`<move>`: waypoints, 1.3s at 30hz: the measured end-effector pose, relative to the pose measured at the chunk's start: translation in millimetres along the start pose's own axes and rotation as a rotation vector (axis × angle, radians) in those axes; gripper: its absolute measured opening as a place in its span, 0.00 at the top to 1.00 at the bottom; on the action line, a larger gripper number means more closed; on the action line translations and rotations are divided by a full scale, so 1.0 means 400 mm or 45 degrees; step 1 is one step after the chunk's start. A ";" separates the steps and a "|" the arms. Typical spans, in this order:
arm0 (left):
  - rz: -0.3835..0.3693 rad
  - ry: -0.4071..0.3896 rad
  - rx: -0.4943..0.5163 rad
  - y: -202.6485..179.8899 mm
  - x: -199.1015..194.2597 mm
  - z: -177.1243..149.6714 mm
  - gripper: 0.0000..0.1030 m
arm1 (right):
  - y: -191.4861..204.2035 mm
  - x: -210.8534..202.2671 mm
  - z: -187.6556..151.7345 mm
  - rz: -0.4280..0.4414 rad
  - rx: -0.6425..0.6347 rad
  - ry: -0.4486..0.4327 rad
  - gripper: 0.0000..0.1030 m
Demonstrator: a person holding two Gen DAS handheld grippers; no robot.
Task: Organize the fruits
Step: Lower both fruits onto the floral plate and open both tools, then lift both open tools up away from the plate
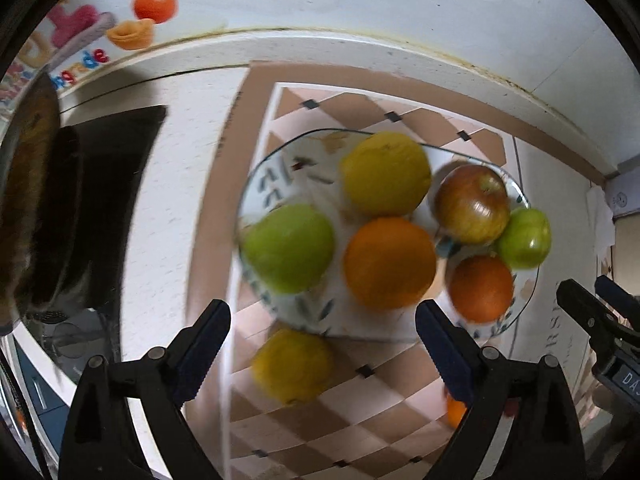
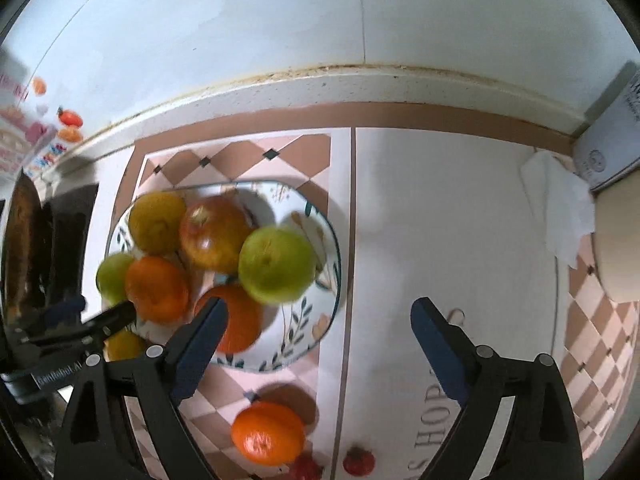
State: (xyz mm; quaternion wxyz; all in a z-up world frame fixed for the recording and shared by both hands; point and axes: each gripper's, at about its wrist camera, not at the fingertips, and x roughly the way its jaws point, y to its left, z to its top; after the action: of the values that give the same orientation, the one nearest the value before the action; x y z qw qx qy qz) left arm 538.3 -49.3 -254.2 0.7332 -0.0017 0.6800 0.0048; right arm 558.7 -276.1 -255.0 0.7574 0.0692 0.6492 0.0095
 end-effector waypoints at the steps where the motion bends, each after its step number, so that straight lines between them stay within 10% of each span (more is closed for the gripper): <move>1: 0.010 -0.009 0.004 0.012 -0.008 -0.013 0.08 | 0.004 -0.012 -0.017 -0.011 -0.009 -0.009 0.08; 39: 0.001 -0.616 0.115 0.026 -0.520 -0.409 0.08 | 0.133 -0.616 -0.456 -0.044 -0.039 -0.496 0.07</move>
State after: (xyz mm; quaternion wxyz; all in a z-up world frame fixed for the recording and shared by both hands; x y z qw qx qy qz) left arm 359.4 -41.2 -59.2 0.8740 0.0326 0.4841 -0.0252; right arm 344.3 -232.4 -33.9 0.8697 0.0470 0.4912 -0.0073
